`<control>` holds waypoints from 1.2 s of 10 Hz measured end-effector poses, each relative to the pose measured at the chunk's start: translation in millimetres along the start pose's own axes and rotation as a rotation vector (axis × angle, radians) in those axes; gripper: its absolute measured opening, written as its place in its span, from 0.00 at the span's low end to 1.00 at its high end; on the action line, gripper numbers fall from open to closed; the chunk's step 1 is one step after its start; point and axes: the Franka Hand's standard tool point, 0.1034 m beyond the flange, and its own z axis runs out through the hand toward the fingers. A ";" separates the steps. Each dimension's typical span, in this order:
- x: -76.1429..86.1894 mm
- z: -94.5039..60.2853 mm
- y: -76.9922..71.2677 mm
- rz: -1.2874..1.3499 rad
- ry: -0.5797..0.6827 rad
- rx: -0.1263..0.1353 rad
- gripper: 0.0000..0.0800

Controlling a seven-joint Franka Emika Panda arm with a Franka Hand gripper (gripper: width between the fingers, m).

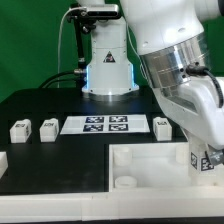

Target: Assemble one leg

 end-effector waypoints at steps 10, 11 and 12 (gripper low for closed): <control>1.1 -3.1 0.9 -1.275 0.020 -0.169 0.81; 0.4 -3.0 -0.2 -1.304 0.023 -0.165 0.81; 0.5 -2.9 -0.2 -1.293 0.023 -0.164 0.63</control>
Offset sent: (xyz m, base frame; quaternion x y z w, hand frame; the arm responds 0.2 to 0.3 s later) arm 0.0000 0.0000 0.0000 0.0000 0.0000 -0.2667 0.9638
